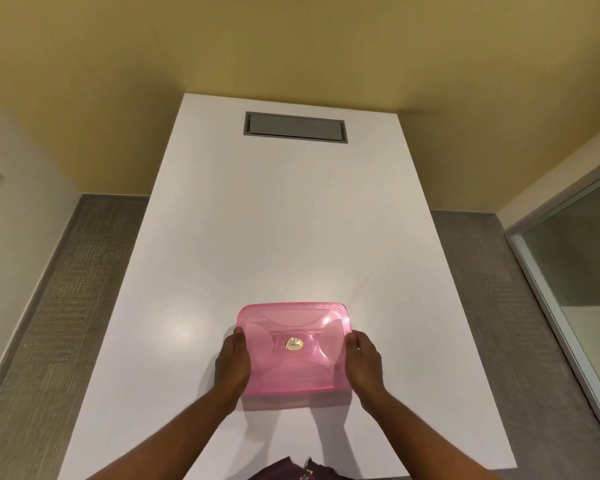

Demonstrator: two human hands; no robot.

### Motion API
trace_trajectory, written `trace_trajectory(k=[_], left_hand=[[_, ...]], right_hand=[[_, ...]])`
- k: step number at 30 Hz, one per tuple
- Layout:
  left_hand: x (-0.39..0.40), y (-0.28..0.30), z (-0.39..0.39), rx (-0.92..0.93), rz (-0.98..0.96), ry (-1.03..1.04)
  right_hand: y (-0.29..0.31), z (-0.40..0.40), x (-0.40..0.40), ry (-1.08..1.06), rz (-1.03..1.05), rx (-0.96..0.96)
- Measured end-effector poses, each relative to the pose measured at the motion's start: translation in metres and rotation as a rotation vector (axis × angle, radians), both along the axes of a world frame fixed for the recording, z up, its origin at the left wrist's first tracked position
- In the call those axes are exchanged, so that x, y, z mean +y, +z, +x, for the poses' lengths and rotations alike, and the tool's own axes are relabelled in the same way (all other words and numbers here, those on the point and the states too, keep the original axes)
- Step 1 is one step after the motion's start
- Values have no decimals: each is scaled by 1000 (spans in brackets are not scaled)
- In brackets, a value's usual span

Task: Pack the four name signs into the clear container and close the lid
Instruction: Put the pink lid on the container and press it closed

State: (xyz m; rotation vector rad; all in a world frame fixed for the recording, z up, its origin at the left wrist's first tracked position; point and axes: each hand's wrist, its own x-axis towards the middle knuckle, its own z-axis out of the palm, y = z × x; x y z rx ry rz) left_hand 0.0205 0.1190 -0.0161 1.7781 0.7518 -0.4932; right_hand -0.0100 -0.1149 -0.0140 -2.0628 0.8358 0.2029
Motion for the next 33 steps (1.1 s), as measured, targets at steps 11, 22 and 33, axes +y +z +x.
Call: trace_trajectory(k=[11, 22, 33], left_hand=[[-9, -2, 97, -66, -51, -72], [-9, -2, 107, -68, -14, -161], [-6, 11, 106, -120, 272, -447]], right_hand=[[12, 96, -13, -39, 87, -9], [3, 111, -11, -36, 141, 44], [16, 119, -16, 74, -4, 180]])
